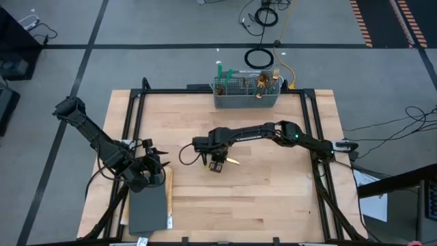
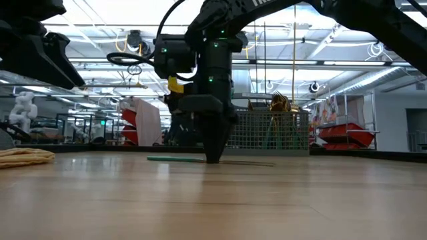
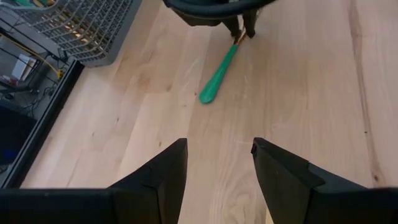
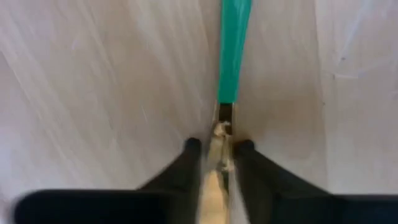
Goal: Sort silverware
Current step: Put the green knife into the gray silverware holder
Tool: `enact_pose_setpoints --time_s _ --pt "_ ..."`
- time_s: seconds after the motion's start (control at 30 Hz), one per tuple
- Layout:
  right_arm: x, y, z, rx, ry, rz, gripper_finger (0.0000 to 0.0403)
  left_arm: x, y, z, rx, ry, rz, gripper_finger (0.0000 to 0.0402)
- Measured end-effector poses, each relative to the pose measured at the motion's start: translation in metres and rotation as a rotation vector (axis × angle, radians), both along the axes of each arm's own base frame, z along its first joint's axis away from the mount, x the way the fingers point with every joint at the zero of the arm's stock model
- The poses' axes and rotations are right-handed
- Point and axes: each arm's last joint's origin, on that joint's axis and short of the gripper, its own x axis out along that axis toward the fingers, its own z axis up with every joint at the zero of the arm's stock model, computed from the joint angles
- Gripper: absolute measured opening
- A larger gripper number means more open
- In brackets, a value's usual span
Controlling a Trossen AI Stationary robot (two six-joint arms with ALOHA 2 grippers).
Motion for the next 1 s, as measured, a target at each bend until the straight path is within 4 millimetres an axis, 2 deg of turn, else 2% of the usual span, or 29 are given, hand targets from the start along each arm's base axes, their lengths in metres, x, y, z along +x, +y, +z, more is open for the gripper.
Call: enact_pose_setpoints --time_s 0.07,0.13,0.37,0.6,0.83,1.0 --pt "-0.001 0.000 0.000 -0.019 0.005 0.028 0.0039 0.000 0.000 0.000 -0.002 0.001 0.000 0.0190" --pt "-0.001 0.000 0.000 -0.036 0.006 0.049 0.0015 0.000 0.000 0.000 -0.006 0.004 -0.002 0.0190" --pt "0.000 0.012 0.003 -0.060 -0.010 0.085 0.0003 0.000 0.000 0.000 -0.006 0.005 -0.002 0.0190" --pt "-0.001 0.020 0.028 -0.086 -0.059 0.084 0.0001 0.000 0.000 0.001 0.009 -0.018 0.010 0.0190" --pt "-0.016 0.021 0.032 -0.098 0.079 0.066 0.0003 0.000 0.000 0.001 0.013 -0.029 0.020 0.0190" --pt "-0.016 0.031 0.033 -0.125 0.070 0.104 0.0002 0.000 0.000 0.001 0.014 -0.029 0.020 0.0190"
